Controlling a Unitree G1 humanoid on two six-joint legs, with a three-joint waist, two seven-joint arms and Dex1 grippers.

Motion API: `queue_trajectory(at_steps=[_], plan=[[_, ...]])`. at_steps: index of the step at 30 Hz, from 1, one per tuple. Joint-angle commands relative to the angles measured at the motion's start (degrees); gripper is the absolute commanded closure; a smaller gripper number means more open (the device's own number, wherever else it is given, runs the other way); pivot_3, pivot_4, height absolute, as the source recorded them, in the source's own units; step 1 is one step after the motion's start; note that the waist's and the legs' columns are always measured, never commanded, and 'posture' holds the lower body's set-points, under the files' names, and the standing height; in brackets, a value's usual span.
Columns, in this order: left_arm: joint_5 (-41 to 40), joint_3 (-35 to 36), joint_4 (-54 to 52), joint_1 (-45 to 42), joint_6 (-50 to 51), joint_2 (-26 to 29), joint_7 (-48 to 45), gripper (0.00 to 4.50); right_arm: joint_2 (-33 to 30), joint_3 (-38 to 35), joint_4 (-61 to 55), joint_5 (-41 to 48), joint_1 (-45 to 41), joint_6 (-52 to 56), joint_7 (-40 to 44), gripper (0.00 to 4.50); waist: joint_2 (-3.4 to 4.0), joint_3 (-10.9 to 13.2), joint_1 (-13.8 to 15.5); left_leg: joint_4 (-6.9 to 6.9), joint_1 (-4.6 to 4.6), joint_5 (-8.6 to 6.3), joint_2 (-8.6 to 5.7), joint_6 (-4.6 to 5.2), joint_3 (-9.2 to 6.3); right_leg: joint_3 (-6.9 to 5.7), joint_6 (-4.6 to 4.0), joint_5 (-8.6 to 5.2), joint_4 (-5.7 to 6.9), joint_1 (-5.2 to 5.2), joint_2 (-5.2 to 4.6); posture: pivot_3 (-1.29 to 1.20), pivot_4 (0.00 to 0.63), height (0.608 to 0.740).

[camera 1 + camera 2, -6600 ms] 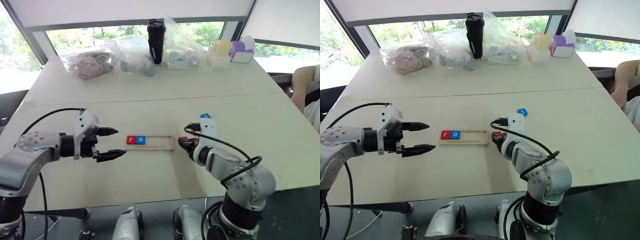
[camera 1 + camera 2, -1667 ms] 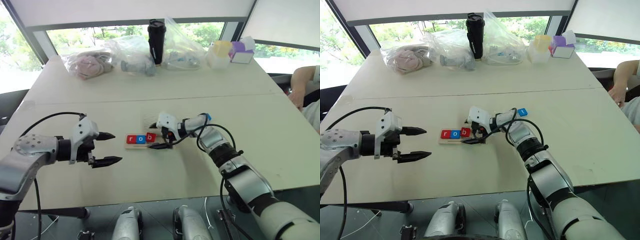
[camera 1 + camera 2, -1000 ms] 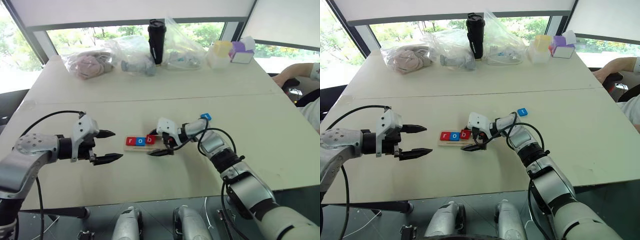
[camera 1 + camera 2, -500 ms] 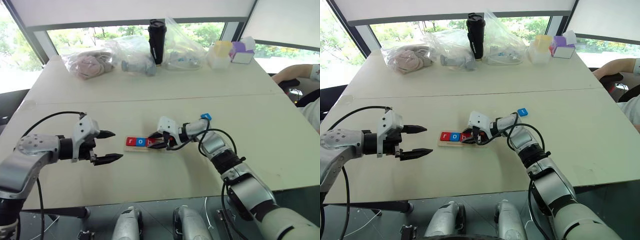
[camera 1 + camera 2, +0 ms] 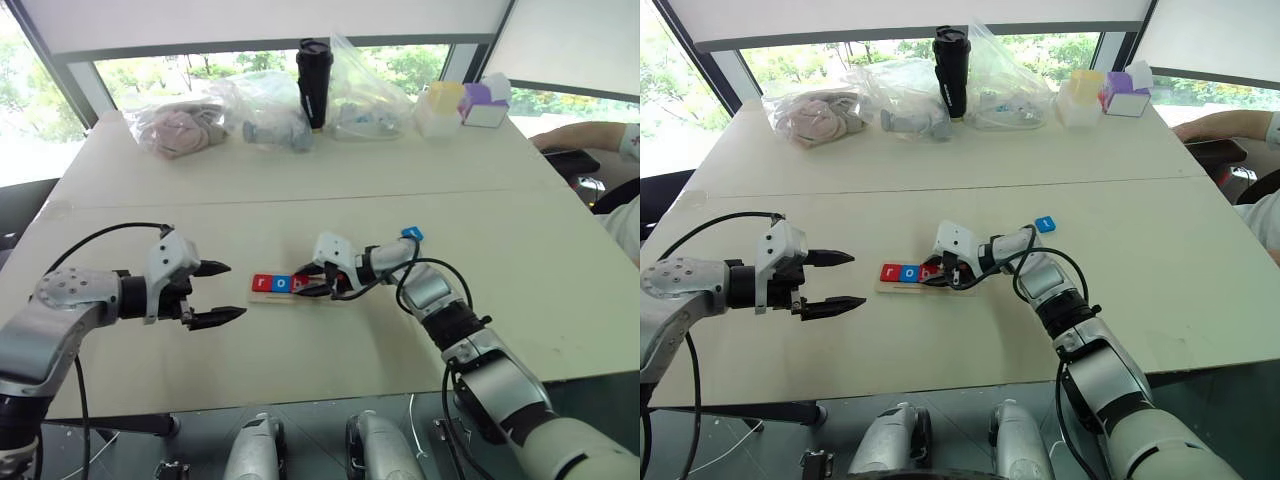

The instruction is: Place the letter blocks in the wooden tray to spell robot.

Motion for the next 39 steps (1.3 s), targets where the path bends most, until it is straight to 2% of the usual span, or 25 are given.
queue_trajectory(at_steps=[1, 5, 11, 17, 21, 24, 28, 31, 35, 38, 39], plan=[[0.3, 0.5, -0.5, -1.2, -1.1, 0.0, 0.0, 0.0, 0.6, -0.5, 0.5, -0.1, -0.7, -0.6, -1.0, 3.32, 0.0, 0.0, 0.0, 0.0, 0.0, 0.0, 0.0, 0.0, 0.0, 0.0, 0.0, 0.0, 0.0, 0.0, 0.0, 0.0, 0.15, 0.74], [0.4, 0.6, -0.6, -1.2, -1.1, -0.2, 0.1, 0.0, 0.5, -0.7, 2.2, -0.3, -1.1, -1.3, -1.3, 3.32, 0.0, 0.0, 0.0, 0.0, 0.0, 0.0, 0.0, 0.0, 0.0, 0.0, 0.0, 0.0, 0.0, 0.0, 0.0, 0.0, 0.15, 0.74], [0.6, 0.6, -0.4, -1.0, -1.2, -0.3, 0.1, 0.0, 0.0, -0.6, 0.4, 0.1, -0.6, -0.7, -0.3, 0.26, 0.0, 0.0, 0.0, 0.01, 0.02, 0.0, 0.0, 0.0, 0.0, 0.0, 0.0, 0.0, 0.0, 0.02, 0.0, 0.0, 0.15, 0.74], [0.6, 0.6, -0.4, -0.7, -1.3, -0.4, 0.1, 0.0, -2.0, -2.9, -10.4, 4.2, 0.9, 4.5, 2.5, 0.26, 0.0, 0.0, 0.0, 0.0, 0.01, 0.0, 0.0, 0.0, 0.0, 0.0, 0.0, 0.0, 0.01, 0.02, 0.0, 0.0, 0.15, 0.74], [0.3, 0.8, -0.8, -0.5, -1.3, -0.4, 0.0, 0.0, -4.8, -7.7, -20.7, 8.6, 1.3, 10.4, 0.6, 0.26, 0.0, 0.0, 0.2, 0.01, 0.01, 0.0, 0.0, 0.0, -0.02, 0.0, 0.0, 0.0, 0.01, 0.02, -0.01, 0.0, 0.15, 0.74], [-1.1, 1.2, -1.4, -1.2, -0.7, -0.6, -0.5, 0.0, -6.7, -13.9, -29.0, 13.7, 1.4, 17.7, -3.0, 0.26, -0.01, 0.0, 0.2, 0.01, 0.01, 0.0, 0.0, 0.0, -0.03, 0.0, 0.0, 0.0, 0.0, 0.02, -0.01, 0.0, 0.15, 0.74], [-4.0, 0.9, -3.5, -4.6, 1.3, -0.5, -1.6, 0.0, -12.7, -27.0, -42.7, 20.5, 6.7, 33.1, -11.5, 0.26, -0.01, 0.0, 1.2, 0.04, -0.09, 0.0, -0.02, 0.0, -0.14, -0.07, 0.0, 0.0, -0.01, 0.02, -0.04, 0.0, 0.15, 0.74], [-4.5, 0.1, -3.7, -6.5, 2.0, -0.8, -1.5, 0.0, -14.3, -33.6, -47.9, 22.5, 10.8, 43.2, -19.4, 0.26, -0.05, 0.0, 1.5, 0.03, -0.07, -0.01, -0.05, 0.0, -0.12, -0.06, -0.02, -0.01, -0.07, 0.05, -0.08, 0.0, 0.15, 0.74], [-3.5, -1.2, -2.6, -7.3, 1.4, -1.2, -1.8, 0.0, -11.5, -40.4, -50.7, 23.3, 13.5, 54.6, -31.1, 0.26, -0.02, 0.0, 1.0, 0.02, -0.01, 0.0, -0.04, 0.01, -0.1, -0.06, -0.05, -0.01, -0.05, 0.04, -0.04, 0.0, 0.15, 0.74], [-2.6, -2.0, -1.4, -7.3, 0.4, -1.3, -2.2, 0.0, -4.7, -44.5, -54.0, 22.5, 16.5, 63.7, -40.4, 0.26, -0.02, -0.1, 0.3, 0.0, 0.03, 0.0, -0.02, 0.01, -0.14, -0.05, -0.06, -0.01, 0.0, 0.04, -0.01, 0.0, 0.15, 0.74], [-2.7, -2.2, -1.2, -7.7, 0.4, -1.3, -2.3, 0.0, -2.6, -43.3, -55.9, 21.4, 19.0, 65.3, -43.1, 0.26, -0.02, -0.1, 0.3, -0.02, 0.04, 0.0, -0.01, 0.01, -0.16, -0.06, -0.04, 0.01, 0.01, 0.04, 0.02, 0.0, 0.15, 0.74]])
